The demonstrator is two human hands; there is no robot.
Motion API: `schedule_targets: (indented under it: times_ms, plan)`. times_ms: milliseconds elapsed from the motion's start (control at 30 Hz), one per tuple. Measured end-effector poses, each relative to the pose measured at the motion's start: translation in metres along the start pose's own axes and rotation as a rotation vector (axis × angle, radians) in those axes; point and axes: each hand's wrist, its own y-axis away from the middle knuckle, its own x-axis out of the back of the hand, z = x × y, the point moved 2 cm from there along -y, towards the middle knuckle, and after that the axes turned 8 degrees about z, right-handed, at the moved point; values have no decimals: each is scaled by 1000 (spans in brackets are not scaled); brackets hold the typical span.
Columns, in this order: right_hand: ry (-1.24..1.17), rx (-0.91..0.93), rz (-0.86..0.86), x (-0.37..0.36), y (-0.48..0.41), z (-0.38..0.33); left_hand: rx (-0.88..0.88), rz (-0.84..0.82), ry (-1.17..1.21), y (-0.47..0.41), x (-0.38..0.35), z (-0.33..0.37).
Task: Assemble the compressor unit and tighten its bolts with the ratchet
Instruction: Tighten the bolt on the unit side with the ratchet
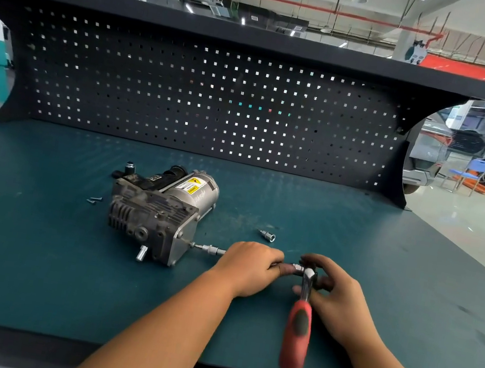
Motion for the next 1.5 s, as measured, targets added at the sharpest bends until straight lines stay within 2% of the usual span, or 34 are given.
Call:
schedule_targets:
  times_ms: [100, 200, 400, 500, 600, 767, 967, 1100, 1233, 1333, 1500]
  plan:
    - [70, 18, 7, -3, -1, 1, -8, -41, -6, 3, -1, -2]
    - [92, -57, 1, -7, -4, 1, -1, -33, 11, 5, 0, -2]
    - [3, -145, -8, -4, -6, 6, -37, -18, -29, 5, -2, -1]
    - [-61, -86, -31, -1, -5, 4, -22, -36, -36, 4, -3, 0]
    - [-120, -35, 58, 1, -2, 2, -24, -26, -58, 3, -3, -1]
    - [-61, 36, 108, -2, 1, 1, -24, -60, -88, 3, -5, -1]
    - [-136, -151, 164, -4, -9, 6, 22, -95, -34, 6, -3, -5]
    - [-113, -135, 63, -8, -8, 6, 45, -92, 14, 6, -1, -6]
    - [-149, -150, 40, -7, -9, 7, -21, -75, 2, 6, 0, -3]
    - [-186, -20, 34, -4, -5, 3, 3, -90, -4, 6, -1, -2]
    - [93, 394, 44, -4, 4, -9, 39, -72, 33, 5, 3, 1]
